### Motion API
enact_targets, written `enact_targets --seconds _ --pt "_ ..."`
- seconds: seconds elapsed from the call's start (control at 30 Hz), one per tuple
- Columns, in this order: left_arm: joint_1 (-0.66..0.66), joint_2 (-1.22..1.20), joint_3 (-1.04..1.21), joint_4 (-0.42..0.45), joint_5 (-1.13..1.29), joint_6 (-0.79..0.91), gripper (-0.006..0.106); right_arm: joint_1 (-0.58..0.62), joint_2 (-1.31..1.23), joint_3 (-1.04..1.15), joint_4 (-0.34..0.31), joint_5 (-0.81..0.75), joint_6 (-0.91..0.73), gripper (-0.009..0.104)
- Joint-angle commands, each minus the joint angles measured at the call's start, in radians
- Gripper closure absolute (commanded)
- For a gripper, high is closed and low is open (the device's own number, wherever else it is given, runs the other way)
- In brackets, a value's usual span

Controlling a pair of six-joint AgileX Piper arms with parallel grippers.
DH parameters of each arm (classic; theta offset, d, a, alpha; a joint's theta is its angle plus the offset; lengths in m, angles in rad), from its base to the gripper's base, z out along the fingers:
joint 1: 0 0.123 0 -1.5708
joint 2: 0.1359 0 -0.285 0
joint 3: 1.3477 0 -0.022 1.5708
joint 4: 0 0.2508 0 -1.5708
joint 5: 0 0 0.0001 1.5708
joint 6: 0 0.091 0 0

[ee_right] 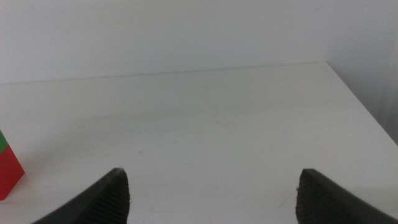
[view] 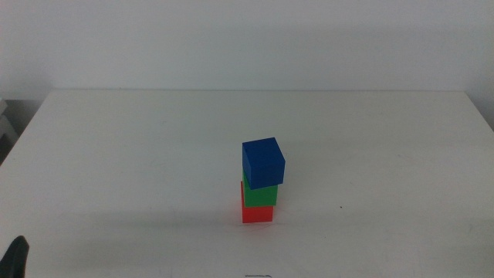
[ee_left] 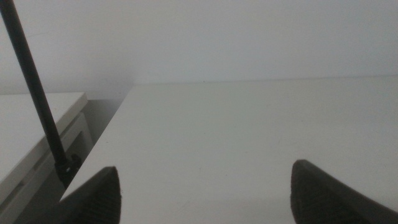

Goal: Stack red cubes first, then green, then blue cubes in a specific spot.

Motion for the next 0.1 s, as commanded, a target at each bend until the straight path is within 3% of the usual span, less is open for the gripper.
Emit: enact_targets --seconds 0.0,0.07 --pt "-0.005 -0.008 -0.004 -0.003 -0.074 -0.012 0.007 -0.007 -0.023 -0.018 -0.011 -0.079 -0.013 0.024" --pt "-0.004 -0.022 -0.004 -0.003 -0.071 -0.012 0.007 -0.007 -0.023 -0.018 -0.011 -0.079 -0.013 0.024"
